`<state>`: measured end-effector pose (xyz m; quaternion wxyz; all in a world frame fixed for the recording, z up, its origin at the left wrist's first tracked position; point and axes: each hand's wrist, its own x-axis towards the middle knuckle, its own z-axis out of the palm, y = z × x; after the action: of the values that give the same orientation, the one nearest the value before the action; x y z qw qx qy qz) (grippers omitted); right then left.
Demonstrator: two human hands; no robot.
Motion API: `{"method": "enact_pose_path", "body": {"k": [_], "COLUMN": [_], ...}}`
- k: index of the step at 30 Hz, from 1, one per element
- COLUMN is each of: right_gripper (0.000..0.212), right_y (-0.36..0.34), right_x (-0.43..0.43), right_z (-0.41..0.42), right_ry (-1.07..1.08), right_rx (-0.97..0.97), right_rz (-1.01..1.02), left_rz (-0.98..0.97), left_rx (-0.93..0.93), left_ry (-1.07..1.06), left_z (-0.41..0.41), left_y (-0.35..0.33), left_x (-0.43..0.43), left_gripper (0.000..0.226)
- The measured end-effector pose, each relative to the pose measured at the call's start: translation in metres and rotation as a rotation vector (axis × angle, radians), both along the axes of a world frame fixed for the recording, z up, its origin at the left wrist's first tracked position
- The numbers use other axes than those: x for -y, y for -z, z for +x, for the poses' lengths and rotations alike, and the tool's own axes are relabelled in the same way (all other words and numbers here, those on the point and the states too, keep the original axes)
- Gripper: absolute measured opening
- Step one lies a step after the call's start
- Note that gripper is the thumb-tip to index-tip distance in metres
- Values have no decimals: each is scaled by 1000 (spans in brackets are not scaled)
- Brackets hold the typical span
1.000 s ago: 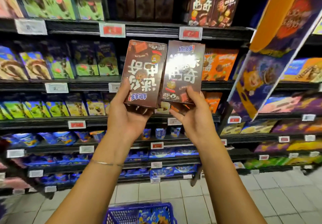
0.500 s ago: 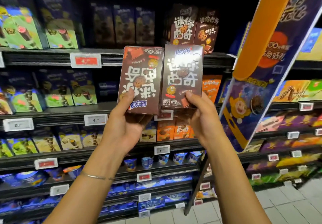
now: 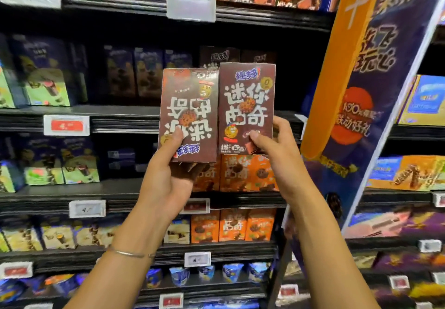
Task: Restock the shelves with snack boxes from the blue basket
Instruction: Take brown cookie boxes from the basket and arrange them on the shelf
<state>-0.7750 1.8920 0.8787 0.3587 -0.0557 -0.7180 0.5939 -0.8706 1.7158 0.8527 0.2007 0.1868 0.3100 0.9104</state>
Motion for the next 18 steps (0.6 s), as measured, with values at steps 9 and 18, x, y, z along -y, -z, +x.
{"method": "enact_pose_path", "body": {"k": [9,18], "right_gripper": [77,108], "right_y": [-15,-21], "right_x": [-23,-25], "right_z": [-6,-15], "right_ry": [180,185], "right_rx": [-23,13], "right_rz": [223,63], "left_rz": [-34,-38], "left_rx": [-2,-1], "left_ry": [-90,-18], "left_z": [13,17], "left_y": [-12,-22], "left_x": [-42,-42], "left_gripper": [53,55]}}
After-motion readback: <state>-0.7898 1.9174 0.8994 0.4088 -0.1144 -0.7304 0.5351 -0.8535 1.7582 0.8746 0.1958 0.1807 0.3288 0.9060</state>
